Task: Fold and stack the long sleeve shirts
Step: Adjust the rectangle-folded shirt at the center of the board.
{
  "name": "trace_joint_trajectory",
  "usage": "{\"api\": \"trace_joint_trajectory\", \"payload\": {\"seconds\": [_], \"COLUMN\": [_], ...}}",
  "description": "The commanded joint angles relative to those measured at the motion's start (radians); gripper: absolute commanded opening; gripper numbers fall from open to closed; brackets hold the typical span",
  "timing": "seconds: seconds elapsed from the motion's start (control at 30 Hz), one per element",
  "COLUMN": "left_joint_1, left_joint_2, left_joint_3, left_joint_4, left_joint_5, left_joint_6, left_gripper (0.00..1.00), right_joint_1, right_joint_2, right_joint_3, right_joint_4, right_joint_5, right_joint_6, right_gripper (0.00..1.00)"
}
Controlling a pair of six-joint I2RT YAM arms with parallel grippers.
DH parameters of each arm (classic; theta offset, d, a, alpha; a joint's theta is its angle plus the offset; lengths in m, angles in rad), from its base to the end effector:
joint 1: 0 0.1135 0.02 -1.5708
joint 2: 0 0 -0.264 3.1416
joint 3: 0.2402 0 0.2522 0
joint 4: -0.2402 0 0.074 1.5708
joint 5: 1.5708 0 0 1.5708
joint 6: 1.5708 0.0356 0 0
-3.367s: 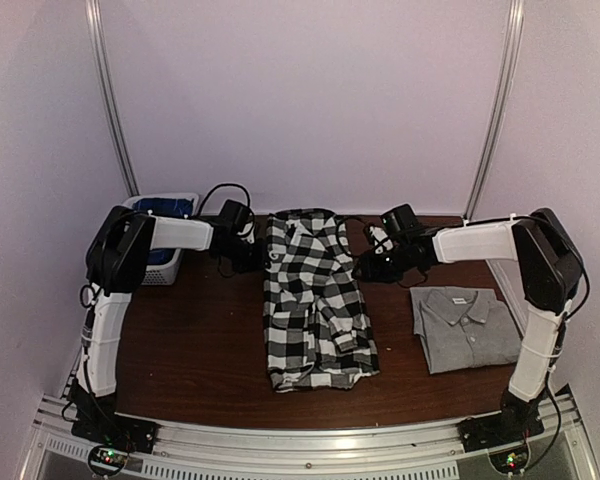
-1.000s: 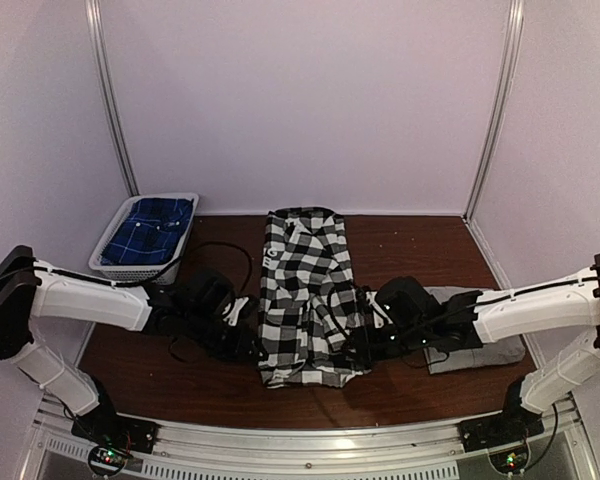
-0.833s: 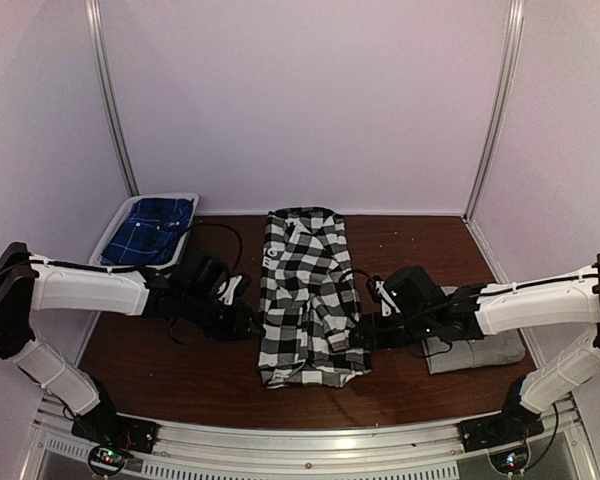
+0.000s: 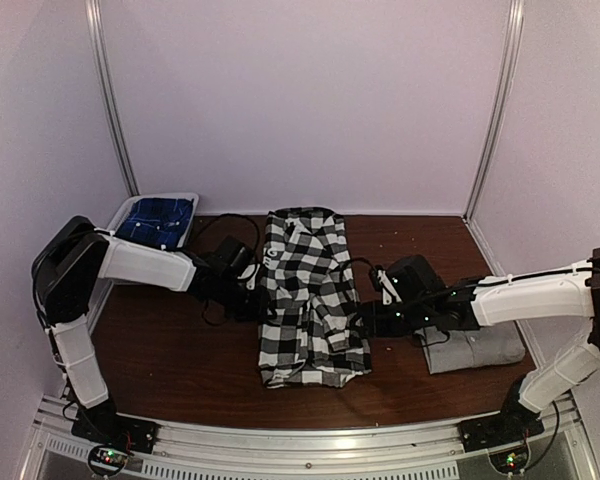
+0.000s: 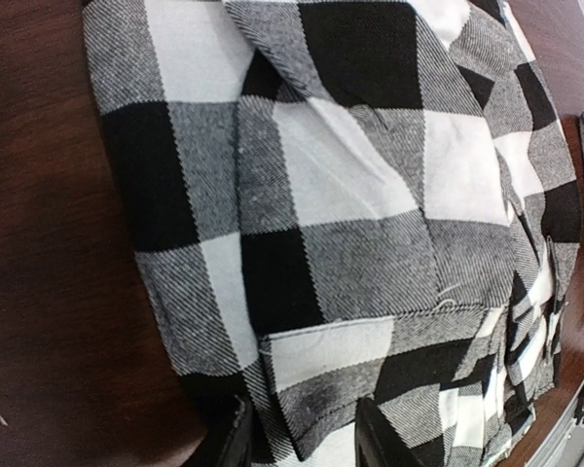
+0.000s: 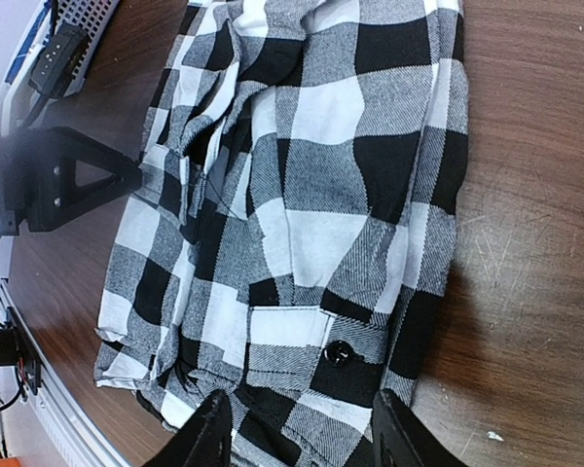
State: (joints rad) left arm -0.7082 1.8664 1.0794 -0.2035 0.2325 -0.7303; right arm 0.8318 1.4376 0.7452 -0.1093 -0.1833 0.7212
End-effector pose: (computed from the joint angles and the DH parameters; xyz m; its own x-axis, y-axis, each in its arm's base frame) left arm 0.2771 -0.2481 0.1441 -0.9595 -0.0330 -0.2799 0.1193 0.8523 -0.5093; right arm 0.1889 0.2169 0.1866 -0.8997 -0.0234 -0.4358 -0.2904 0.7777 0.5576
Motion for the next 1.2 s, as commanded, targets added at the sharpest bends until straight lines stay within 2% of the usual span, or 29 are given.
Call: {"api": "trace_joint_trajectory", "payload": {"seconds": [0.0, 0.13, 0.6, 0.93, 1.17], "left_joint_1": [0.004, 0.001, -0.005, -0.004, 0.006], "left_joint_2": [0.008, 0.005, -0.026, -0.086, -0.113], "left_joint_3": [0.034, 0.038, 0.021, -0.001, -0.055], "left_joint_4": [0.015, 0.015, 0.009, -0.015, -0.032], "left_joint_5": [0.022, 0.037, 0.108, 0.225, 0.238], "left_joint_6": [0.02, 0.027, 0.032, 0.037, 0.048], "left_gripper": [0.33, 0.23, 0.0, 0.0, 0.0], "right_joint_1": [-0.009, -0.011, -0.014, -0.014, -0.014], "right_joint_2": [-0.013, -0.01, 0.004, 0.012, 0.023], "right_joint_3": [-0.014, -0.015, -0.014, -0.006, 0.0], "right_joint_4": [0.015, 0.013, 0.008, -0.002, -0.004], "right_joint_5": [-0.006, -0.007, -0.014, -0.016, -0.021], "right_joint_6": [-0.011, -0.011, -0.013, -0.02, -0.022], "right_gripper": [0.51, 0.5, 0.5, 0.5, 0.5]}}
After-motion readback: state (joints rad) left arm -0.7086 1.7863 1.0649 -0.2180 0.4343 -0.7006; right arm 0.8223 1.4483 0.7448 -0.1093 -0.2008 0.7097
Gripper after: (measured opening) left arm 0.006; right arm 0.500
